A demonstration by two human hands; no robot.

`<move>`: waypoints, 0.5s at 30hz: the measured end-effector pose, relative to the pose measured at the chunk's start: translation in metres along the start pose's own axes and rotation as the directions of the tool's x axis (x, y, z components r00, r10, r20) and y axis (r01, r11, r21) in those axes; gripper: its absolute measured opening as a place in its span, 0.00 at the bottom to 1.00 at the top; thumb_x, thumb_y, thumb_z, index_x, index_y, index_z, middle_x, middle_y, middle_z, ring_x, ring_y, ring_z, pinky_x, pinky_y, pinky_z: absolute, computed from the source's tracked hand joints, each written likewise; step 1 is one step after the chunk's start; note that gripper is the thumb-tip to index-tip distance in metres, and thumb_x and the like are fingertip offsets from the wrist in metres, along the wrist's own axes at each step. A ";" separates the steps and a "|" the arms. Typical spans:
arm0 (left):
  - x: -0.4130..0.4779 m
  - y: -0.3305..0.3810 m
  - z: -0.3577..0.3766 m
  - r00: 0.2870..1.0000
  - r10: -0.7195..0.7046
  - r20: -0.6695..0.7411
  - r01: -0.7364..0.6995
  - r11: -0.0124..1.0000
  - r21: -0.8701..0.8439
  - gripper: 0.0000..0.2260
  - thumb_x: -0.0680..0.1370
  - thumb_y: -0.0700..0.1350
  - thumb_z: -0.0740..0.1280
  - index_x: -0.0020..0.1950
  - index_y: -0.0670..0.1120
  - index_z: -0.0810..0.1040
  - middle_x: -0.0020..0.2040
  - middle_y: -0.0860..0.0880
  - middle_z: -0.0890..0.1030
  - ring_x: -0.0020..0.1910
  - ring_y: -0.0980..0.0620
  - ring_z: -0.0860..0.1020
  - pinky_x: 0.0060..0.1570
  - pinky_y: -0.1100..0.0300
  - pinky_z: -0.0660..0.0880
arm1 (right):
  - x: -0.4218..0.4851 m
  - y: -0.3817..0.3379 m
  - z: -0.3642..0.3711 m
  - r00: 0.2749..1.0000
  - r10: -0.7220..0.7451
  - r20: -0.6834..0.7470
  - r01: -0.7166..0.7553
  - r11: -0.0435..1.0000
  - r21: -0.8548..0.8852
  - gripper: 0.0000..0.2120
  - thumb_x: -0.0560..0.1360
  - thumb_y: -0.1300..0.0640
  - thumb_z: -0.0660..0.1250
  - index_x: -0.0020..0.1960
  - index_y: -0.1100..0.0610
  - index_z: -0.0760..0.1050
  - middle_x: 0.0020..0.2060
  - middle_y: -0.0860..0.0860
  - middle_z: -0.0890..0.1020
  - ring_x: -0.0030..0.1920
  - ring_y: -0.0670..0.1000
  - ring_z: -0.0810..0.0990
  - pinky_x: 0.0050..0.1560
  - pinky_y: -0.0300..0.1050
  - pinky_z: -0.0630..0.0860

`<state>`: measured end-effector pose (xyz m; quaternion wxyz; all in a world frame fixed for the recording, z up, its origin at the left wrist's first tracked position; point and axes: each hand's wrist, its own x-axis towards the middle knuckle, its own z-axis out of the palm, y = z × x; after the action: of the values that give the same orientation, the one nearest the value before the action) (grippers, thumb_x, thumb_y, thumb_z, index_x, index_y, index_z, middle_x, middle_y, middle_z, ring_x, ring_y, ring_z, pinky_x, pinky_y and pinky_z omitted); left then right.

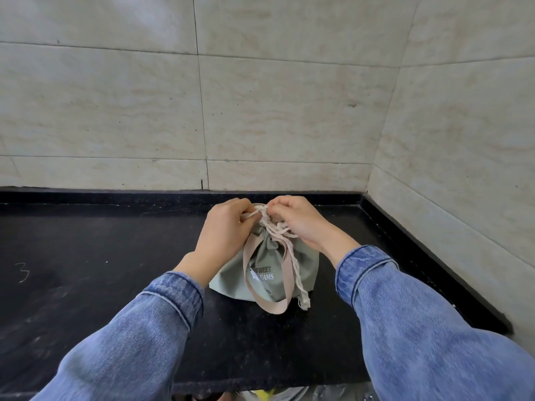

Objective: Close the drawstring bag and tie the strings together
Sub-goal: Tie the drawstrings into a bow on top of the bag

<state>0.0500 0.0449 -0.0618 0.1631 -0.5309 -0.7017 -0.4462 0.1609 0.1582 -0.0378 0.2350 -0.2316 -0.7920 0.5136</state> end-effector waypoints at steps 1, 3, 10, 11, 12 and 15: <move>-0.001 -0.001 -0.001 1.000 -0.003 0.001 0.003 1.000 -0.009 0.11 0.73 0.41 0.70 0.35 0.37 0.75 0.28 0.48 0.73 0.30 0.47 0.70 0.31 0.55 0.64 | 0.002 -0.002 0.001 0.998 -0.052 -0.018 0.049 0.992 -0.113 0.08 0.73 0.60 0.62 0.36 0.57 0.77 0.41 0.53 0.77 0.42 0.50 0.74 0.44 0.44 0.69; -0.001 -0.002 -0.001 1.000 -0.023 -0.003 0.023 0.999 -0.032 0.12 0.73 0.42 0.71 0.34 0.38 0.75 0.26 0.53 0.69 0.28 0.52 0.67 0.29 0.60 0.62 | 0.007 -0.004 0.002 0.980 -0.200 -0.024 0.175 0.906 -0.386 0.09 0.74 0.59 0.60 0.35 0.55 0.73 0.44 0.50 0.73 0.46 0.49 0.71 0.51 0.48 0.66; 0.001 0.000 -0.006 0.999 -0.046 0.016 0.048 0.990 -0.136 0.11 0.72 0.45 0.73 0.34 0.39 0.79 0.25 0.50 0.74 0.24 0.57 0.66 0.27 0.68 0.62 | 0.011 -0.019 -0.019 0.659 -0.617 0.431 0.375 -0.228 -0.899 0.09 0.70 0.57 0.57 0.42 0.61 0.74 0.42 0.55 0.77 0.45 0.56 0.75 0.47 0.50 0.71; 0.001 0.001 -0.006 0.998 -0.061 0.018 0.063 0.988 -0.144 0.12 0.72 0.45 0.73 0.34 0.39 0.79 0.25 0.49 0.74 0.24 0.56 0.66 0.27 0.67 0.62 | 0.011 -0.019 -0.018 0.690 -0.623 0.368 0.435 -0.049 -0.899 0.06 0.69 0.59 0.60 0.40 0.61 0.73 0.40 0.55 0.77 0.43 0.56 0.75 0.45 0.48 0.69; 0.001 0.000 -0.005 0.996 -0.083 0.022 0.085 0.985 -0.149 0.12 0.72 0.45 0.73 0.34 0.38 0.79 0.25 0.46 0.75 0.25 0.56 0.65 0.27 0.66 0.62 | 0.010 -0.021 -0.016 0.764 -0.596 0.247 0.474 0.259 -0.842 0.05 0.69 0.59 0.62 0.37 0.61 0.72 0.38 0.55 0.77 0.41 0.54 0.74 0.42 0.46 0.67; 0.000 -0.004 -0.005 0.987 -0.150 0.058 0.158 0.972 -0.172 0.10 0.72 0.44 0.74 0.35 0.39 0.80 0.26 0.44 0.77 0.26 0.57 0.65 0.27 0.65 0.62 | 0.007 -0.015 -0.007 0.952 -0.306 -0.031 0.271 0.882 -0.386 0.05 0.66 0.60 0.69 0.34 0.61 0.76 0.30 0.52 0.79 0.31 0.47 0.74 0.34 0.42 0.70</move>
<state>0.0453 0.0412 -0.0608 0.0647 -0.4970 -0.7021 -0.5059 0.1579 0.1623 -0.0199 0.2958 -0.1752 -0.8898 0.3001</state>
